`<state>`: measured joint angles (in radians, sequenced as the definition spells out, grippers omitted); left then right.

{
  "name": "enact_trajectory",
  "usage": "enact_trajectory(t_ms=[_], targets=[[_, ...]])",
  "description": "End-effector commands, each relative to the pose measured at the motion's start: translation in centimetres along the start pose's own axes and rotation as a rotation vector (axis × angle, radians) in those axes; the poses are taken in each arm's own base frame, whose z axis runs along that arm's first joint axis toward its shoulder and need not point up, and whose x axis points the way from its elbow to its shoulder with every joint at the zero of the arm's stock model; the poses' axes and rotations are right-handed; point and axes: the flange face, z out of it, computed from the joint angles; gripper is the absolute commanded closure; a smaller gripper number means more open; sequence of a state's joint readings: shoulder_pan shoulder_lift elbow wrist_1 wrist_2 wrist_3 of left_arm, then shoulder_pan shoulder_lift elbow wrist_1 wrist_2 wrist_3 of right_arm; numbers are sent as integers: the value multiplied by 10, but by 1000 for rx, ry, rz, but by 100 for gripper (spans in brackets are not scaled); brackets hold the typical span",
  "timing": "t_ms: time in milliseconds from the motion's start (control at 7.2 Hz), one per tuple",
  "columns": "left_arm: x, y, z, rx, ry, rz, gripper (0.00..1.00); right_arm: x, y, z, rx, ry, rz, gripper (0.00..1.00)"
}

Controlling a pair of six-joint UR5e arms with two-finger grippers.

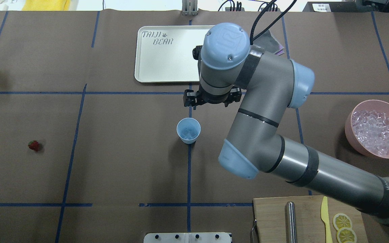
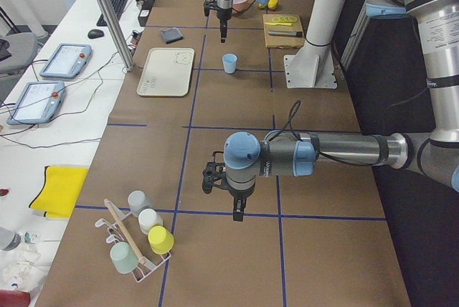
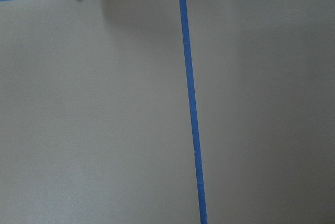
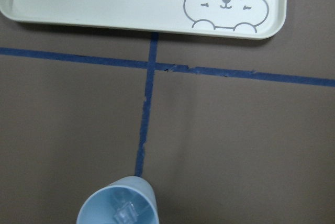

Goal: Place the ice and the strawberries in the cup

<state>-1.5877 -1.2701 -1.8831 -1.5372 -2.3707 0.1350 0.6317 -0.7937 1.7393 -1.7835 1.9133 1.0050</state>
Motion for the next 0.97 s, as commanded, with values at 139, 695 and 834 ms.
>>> enact_trajectory(t_ms=[139,695,834], targets=[[3,-5,-3,10,-2,10,0,175,-48,-32,-8,25,-159,0],[18,-36,-22,59,-8,51,0,399,-42,-57,-59,70,-352,0],[21,-44,-27,72,-13,63,0,465,-30,-64,-80,79,-407,1]])
